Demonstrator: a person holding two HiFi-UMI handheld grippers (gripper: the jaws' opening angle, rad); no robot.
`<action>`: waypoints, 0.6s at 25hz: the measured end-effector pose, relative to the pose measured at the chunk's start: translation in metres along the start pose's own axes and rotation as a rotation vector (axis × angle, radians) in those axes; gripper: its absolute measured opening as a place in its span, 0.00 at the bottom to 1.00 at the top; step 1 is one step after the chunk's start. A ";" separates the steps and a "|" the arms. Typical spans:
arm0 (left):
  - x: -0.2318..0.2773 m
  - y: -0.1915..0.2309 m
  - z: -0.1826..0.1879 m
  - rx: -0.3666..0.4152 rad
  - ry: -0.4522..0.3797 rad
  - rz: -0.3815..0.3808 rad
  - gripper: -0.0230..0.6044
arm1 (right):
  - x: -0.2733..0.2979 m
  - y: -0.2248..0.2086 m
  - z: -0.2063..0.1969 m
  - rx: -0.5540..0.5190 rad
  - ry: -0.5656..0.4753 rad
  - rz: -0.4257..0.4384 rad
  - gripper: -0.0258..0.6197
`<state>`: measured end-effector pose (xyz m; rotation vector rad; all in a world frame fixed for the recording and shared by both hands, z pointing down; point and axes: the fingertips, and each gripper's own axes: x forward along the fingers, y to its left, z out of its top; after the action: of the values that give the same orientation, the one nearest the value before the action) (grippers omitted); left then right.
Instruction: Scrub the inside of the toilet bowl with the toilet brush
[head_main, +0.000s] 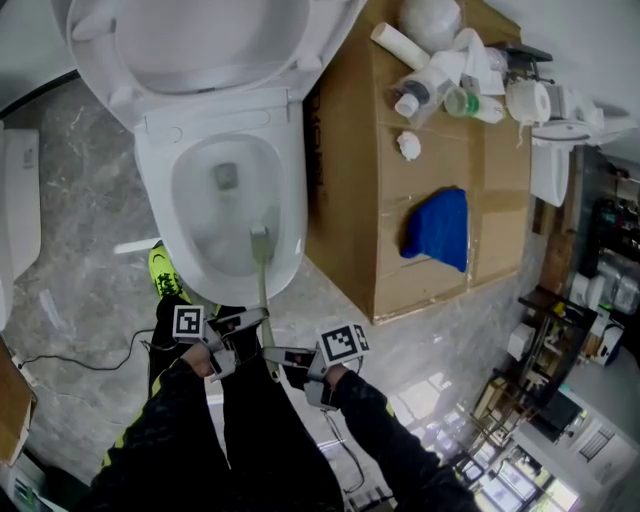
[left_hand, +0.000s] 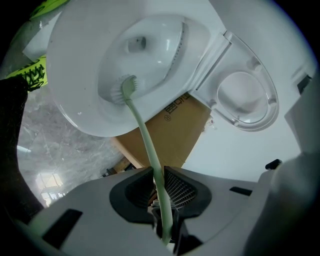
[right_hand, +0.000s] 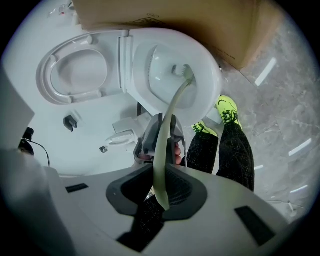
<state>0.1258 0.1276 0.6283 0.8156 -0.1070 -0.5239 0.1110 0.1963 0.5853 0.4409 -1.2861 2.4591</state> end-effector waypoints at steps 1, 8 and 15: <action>-0.003 0.000 0.000 -0.002 -0.001 0.004 0.14 | 0.001 -0.004 0.000 -0.001 -0.001 -0.015 0.14; -0.022 0.006 0.001 -0.016 -0.011 0.039 0.14 | 0.018 -0.009 -0.006 0.012 0.000 0.039 0.14; -0.046 0.011 0.002 -0.029 -0.027 0.083 0.14 | 0.042 -0.006 -0.015 0.039 0.011 0.114 0.14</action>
<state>0.0894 0.1550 0.6420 0.7726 -0.1574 -0.4570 0.0743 0.2184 0.5991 0.3734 -1.2941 2.5808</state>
